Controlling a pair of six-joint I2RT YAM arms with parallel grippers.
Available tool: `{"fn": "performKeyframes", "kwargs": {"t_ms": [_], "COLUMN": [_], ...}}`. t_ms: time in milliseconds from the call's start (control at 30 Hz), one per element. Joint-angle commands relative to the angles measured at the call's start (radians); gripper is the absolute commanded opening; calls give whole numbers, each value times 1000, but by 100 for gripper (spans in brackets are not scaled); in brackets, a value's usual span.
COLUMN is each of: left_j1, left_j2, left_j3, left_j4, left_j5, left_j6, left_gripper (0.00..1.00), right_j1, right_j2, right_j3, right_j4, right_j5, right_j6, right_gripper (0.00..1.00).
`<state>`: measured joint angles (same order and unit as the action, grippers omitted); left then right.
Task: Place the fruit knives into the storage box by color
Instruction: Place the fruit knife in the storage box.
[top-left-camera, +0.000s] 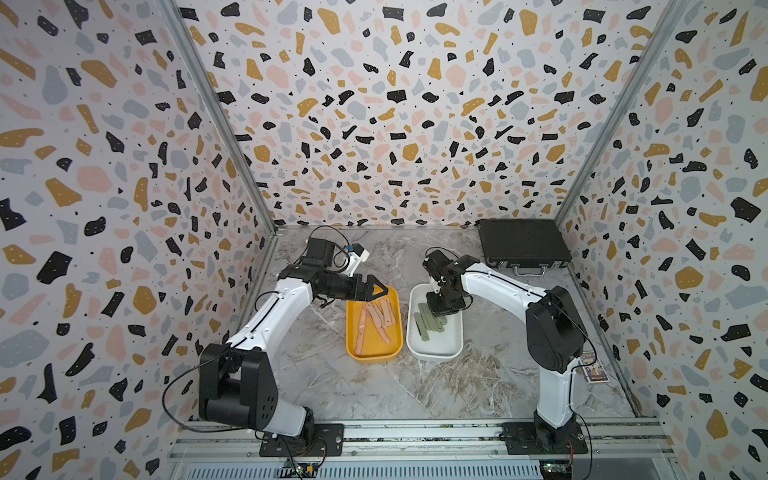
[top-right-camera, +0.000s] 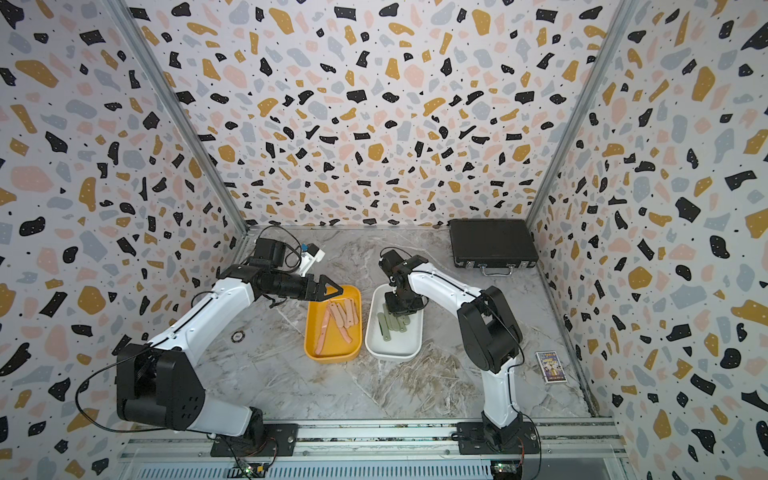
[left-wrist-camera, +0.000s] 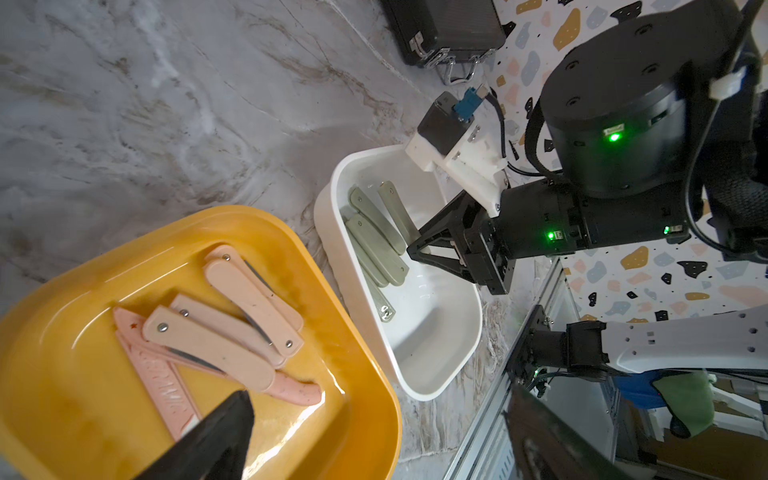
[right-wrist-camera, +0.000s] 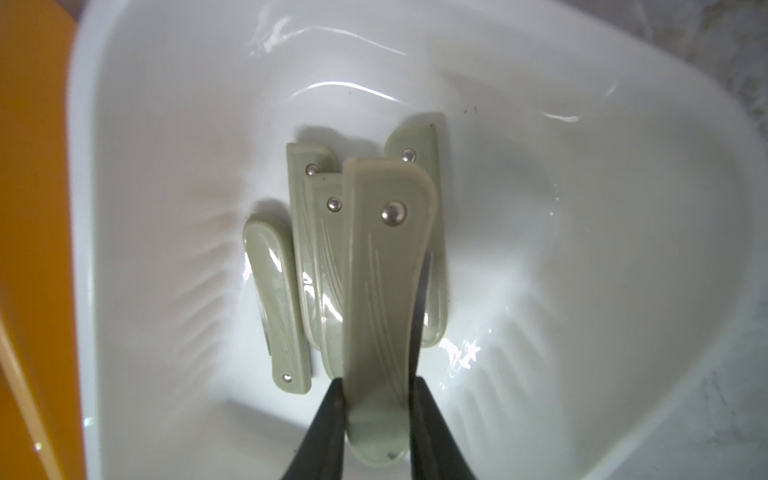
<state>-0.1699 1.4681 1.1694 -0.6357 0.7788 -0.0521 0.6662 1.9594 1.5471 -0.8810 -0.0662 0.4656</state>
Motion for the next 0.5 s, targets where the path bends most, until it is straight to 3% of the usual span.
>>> {"fn": "performKeyframes", "kwargs": {"t_ms": [0,100,167,267,467], "left_j1": [8,19,29,43,114], "left_j2": [-1,5,1,-4,21], "left_j3": [13,18,21,26,32], "left_j4": [-71,-87,-92,-98,-101], "left_j5": [-72,-95,-112,-189,-287], "left_j6": [51,56,55,54,46], "left_gripper": [94,94,93,93,89], "right_j1": [3,3,3,3,0], "right_j2": [-7,-15,-38,-96,-195], "right_j3": [-37,-64,-70,-57,-3], "right_j4": [24,42,45,31,-18], "right_j5": [-27,-38,-37,-6,46], "right_j6": [15,18,15,0,-27], "right_gripper": [21,26,38,49,54]}}
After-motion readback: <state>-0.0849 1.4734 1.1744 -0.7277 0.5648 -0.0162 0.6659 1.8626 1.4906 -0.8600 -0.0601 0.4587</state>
